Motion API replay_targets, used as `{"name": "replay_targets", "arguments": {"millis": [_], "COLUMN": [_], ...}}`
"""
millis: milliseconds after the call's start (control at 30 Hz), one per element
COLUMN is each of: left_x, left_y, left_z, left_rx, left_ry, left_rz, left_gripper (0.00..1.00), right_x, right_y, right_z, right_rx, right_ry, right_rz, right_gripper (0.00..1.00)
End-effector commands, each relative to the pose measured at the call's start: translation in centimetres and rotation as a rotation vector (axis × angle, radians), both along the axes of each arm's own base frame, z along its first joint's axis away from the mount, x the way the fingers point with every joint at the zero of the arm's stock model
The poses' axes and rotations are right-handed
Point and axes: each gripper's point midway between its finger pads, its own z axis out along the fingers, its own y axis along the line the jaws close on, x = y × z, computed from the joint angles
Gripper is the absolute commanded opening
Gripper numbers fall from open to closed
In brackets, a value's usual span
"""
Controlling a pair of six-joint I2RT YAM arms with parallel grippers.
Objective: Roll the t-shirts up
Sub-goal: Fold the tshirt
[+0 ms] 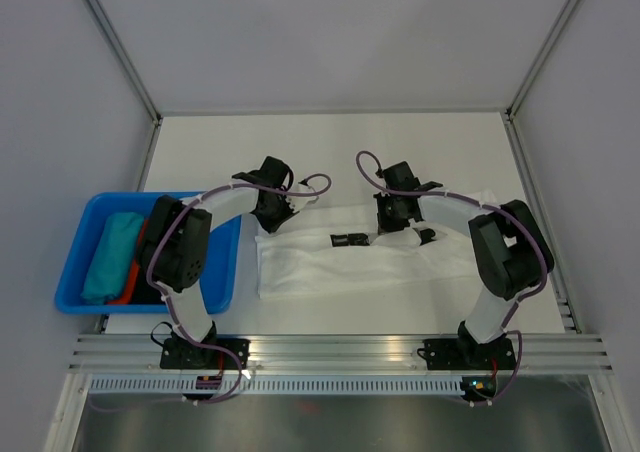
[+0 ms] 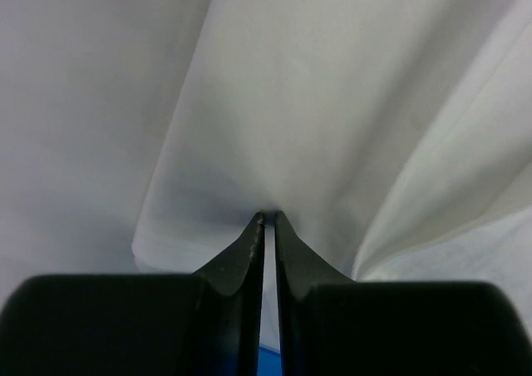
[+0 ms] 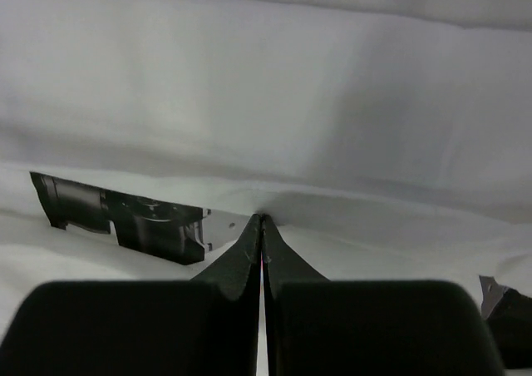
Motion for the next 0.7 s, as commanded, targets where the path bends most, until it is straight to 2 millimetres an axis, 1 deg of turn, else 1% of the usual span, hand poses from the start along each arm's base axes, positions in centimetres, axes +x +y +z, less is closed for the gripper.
{"name": "replay_targets", "arguments": {"millis": [0,33,67,100,133,200,233,300,333,367,400,433,467,500,567,600,633,667], "left_x": [-0.6,-0.6,-0.6,-0.5,-0.7,-1.0,-1.2,-1.8,-1.6,-1.4,-1.2,-1.3,-1.4,-1.5,-1.8,-1.9,-2.1,-2.5], "left_y": [0.3,-0.2,-0.4,-0.7,-1.1,-1.5,-1.6,-1.4,-0.8,-0.6,-0.4,-0.2,-0.3,-0.4,-0.3,-0.3,-0.2,0.0], "left_z": [-0.5,0.1,0.7,2.0,2.7,3.7,3.6,2.8,2.0,1.8,1.6,1.3,1.2,1.3,1.3,1.2,1.1,0.8], "left_rx": [0.000,-0.025,-0.042,-0.067,-0.097,-0.118,-0.126,-0.099,-0.059,-0.041,-0.029,-0.019,-0.020,-0.025,-0.023,-0.022,-0.019,-0.015], "left_ry": [-0.004,-0.010,-0.022,-0.056,-0.063,-0.094,-0.092,-0.078,-0.073,-0.073,-0.072,-0.064,-0.062,-0.064,-0.063,-0.065,-0.061,-0.053], "left_rz": [0.000,-0.007,-0.015,-0.033,-0.057,-0.114,-0.133,-0.171,-0.167,-0.168,-0.161,-0.157,-0.161,-0.167,-0.181,-0.187,-0.192,-0.200], "left_gripper": [0.14,0.17,0.19,0.20,0.23,0.24,0.25,0.25,0.25,0.24,0.24,0.24,0.24,0.24,0.24,0.24,0.24,0.24], "right_x": [-0.5,-0.8,-0.8,-0.8,-0.3,0.4,1.2,2.2,3.0,3.4,4.3,4.3,4.5,4.7,4.4,3.7,3.9,3.7], "right_y": [-0.9,-0.9,-0.7,-0.3,0.1,1.1,1.4,1.5,1.4,1.3,1.1,0.4,0.2,0.3,0.8,0.8,0.8,0.8], "right_z": [1.0,0.9,1.3,1.7,2.6,4.4,5.4,5.9,6.3,5.2,5.0,3.0,2.4,2.1,1.3,0.7,1.2,1.2], "right_rx": [-0.023,-0.021,-0.010,0.017,0.043,0.086,0.100,0.091,0.074,0.044,0.018,-0.038,-0.052,-0.056,-0.024,-0.020,-0.004,0.001], "right_ry": [-0.026,-0.019,-0.027,-0.027,-0.051,-0.095,-0.127,-0.159,-0.180,-0.164,-0.176,-0.133,-0.114,-0.104,-0.088,-0.075,-0.101,-0.104], "right_rz": [-0.008,-0.002,0.002,0.002,0.002,0.014,0.015,0.014,0.025,0.029,0.031,0.031,0.031,0.034,0.034,0.033,0.030,0.030], "right_gripper": [0.00,0.00,0.00,0.00,0.00,0.00,0.00,0.00,0.01,0.00,0.00,0.00,0.00,0.00,0.00,0.00,0.01,0.00]}}
